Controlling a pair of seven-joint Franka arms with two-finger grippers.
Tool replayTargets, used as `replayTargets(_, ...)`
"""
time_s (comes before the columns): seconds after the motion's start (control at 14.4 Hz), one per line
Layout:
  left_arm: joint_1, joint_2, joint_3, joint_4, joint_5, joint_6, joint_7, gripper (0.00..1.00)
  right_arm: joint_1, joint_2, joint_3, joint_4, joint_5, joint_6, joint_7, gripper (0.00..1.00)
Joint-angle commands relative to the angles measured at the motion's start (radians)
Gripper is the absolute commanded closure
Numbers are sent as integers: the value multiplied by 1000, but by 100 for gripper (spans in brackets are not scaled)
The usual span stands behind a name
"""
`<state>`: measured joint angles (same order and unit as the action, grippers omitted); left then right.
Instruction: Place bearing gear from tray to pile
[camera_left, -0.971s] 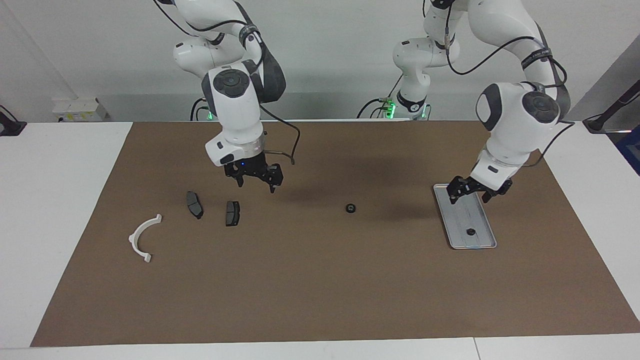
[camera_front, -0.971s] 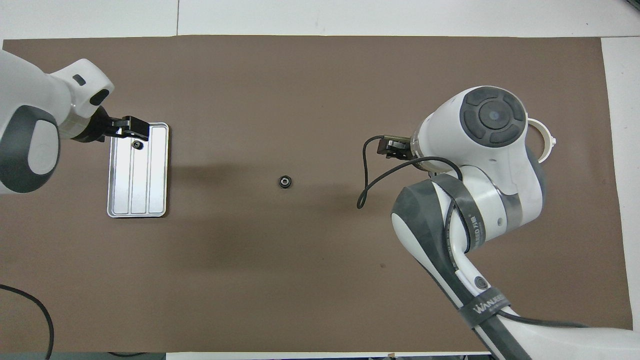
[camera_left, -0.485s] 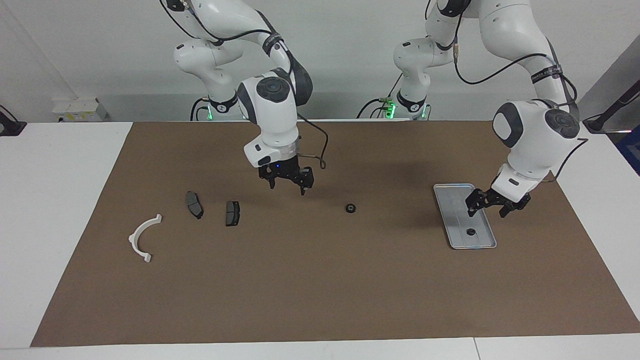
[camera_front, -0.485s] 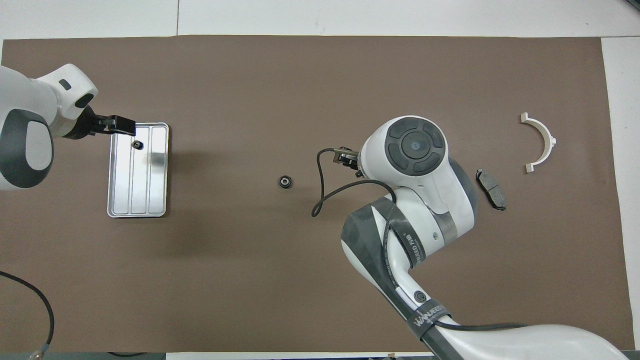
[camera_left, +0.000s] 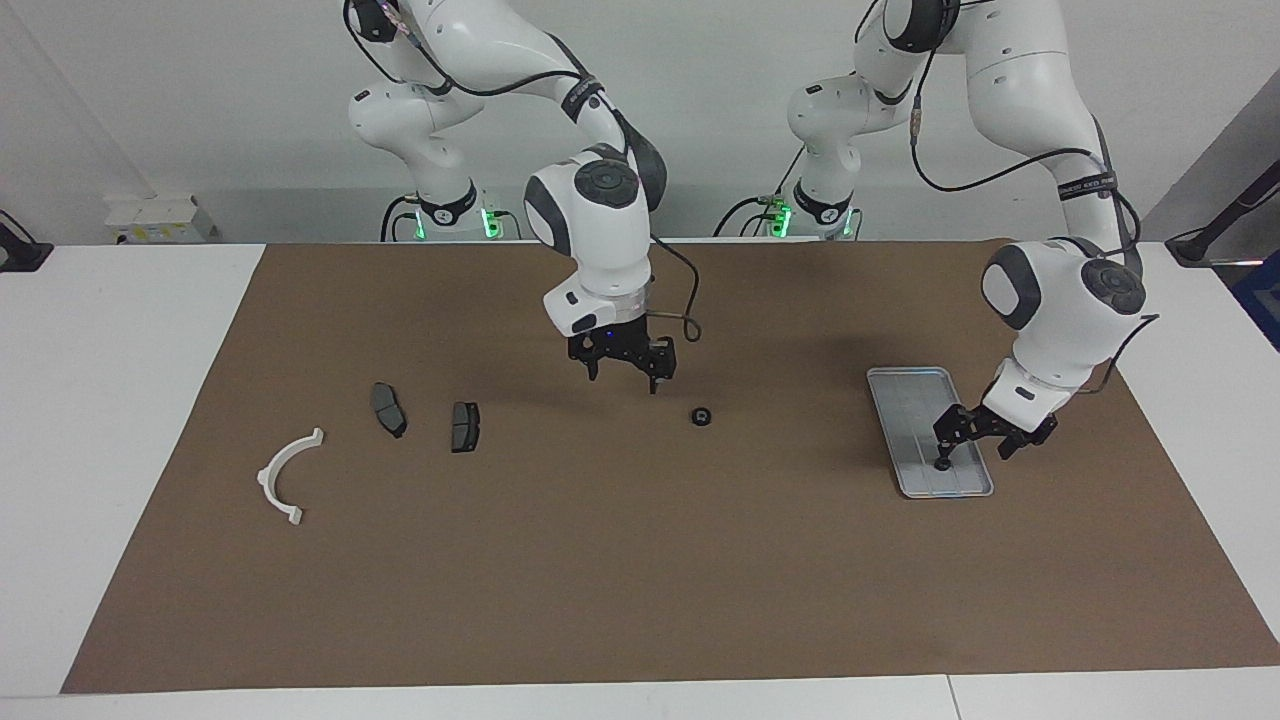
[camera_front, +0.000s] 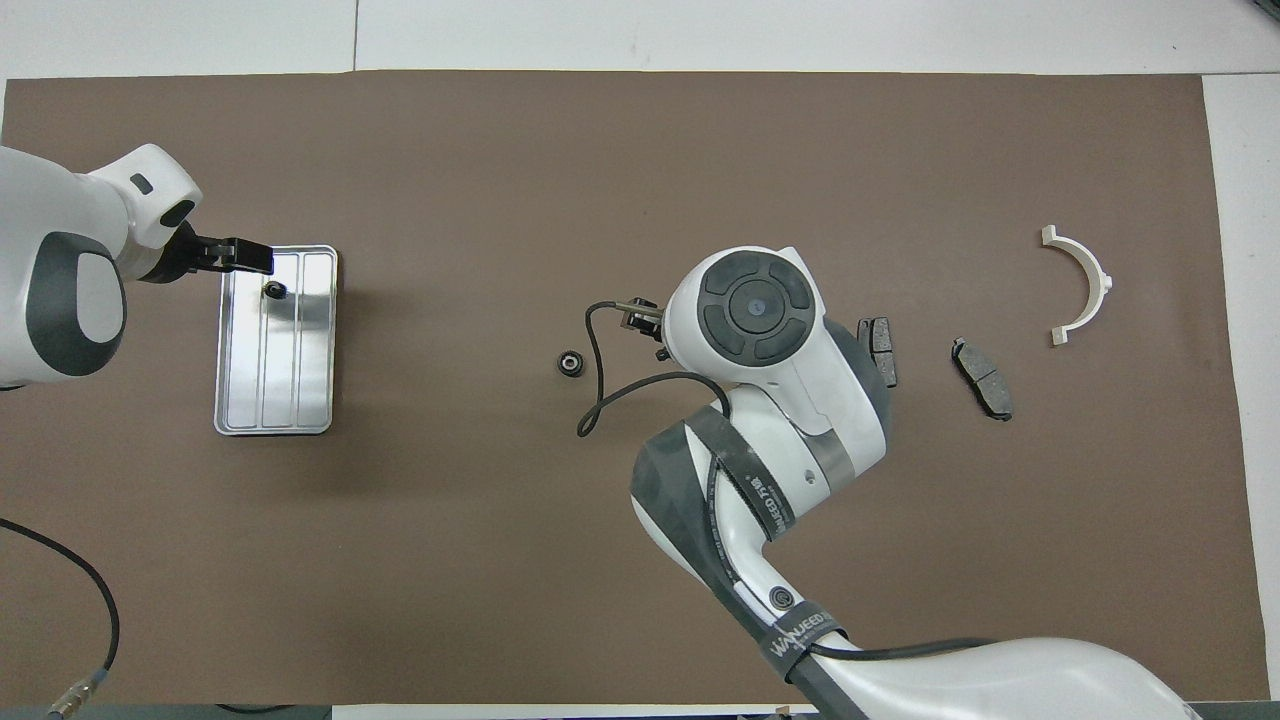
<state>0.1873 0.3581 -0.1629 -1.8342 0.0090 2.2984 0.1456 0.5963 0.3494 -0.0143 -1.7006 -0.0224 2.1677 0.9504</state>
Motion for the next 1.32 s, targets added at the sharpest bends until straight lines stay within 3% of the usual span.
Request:
replayTargets(0.0, 6, 1, -4, -42, 5, 68, 19, 0, 43, 123, -7, 168, -26, -80, 89, 0)
replayTargets(0.14, 4, 2, -4, -54, 37, 72, 17, 0, 77, 205, -7, 269, -74, -129, 160, 0)
replayTargets(0.55, -8, -4, -3, -108, 71, 72, -6, 0, 109, 338, -7, 442, -87, -190, 255, 0)
replayTargets(0.83, -29, 1, -4, -108, 71, 76, -47, 0, 109, 338, -1, 432, -76, -126, 242, 0)
replayTargets(1.25, -29, 21, -3, -112, 72, 115, -47, 0, 119, 323, 4, 303, -68, -37, 191, 0)
